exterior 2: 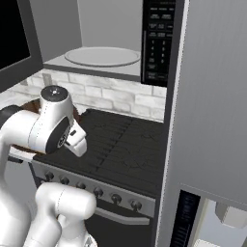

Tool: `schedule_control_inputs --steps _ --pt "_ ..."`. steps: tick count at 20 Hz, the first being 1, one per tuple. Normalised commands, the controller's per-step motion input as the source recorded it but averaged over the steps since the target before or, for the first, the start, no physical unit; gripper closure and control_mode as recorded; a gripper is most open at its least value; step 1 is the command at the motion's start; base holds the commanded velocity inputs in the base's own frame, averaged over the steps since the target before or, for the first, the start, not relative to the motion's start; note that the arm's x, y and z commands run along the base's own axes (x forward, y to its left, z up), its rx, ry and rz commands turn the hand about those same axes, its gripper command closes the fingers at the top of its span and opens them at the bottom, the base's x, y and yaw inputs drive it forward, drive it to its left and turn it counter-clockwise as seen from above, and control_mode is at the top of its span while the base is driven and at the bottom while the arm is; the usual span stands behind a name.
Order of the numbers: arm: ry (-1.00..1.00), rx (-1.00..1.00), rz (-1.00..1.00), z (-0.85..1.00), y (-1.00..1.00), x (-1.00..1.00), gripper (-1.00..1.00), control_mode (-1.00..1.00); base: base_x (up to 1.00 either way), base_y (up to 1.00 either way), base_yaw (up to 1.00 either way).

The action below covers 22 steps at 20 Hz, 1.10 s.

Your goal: Place the bowl containing the bell pepper and carrot in the microwave. Close the microwave door and press the start button to microwave the meal.

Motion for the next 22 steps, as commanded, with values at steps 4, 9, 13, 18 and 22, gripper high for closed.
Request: schedule_control_inputs --steps 4,9,13,18,22 --pt "-0.03 0.00 0.00 0.48 0.00 -0.08 1.00 -1.00 0.00 0.00 0.00" --pt "-0.06 0.00 0.00 0.42 0.00 0.00 1.00 -1.00 0.00 0.00 0.00" --pt "-0.12 0.00 0.00 0.51 0.00 0.00 1.00 -1.00 0.00 0.00 0.00" --pt "-0.08 0.00 -0.01 0.40 -0.05 0.00 1.00 -1.00 0.00 0.00 0.00" --pt "0.00 0.00 -0.08 0.28 -0.21 0.04 1.00 -1.00 0.00 0.00 0.00"
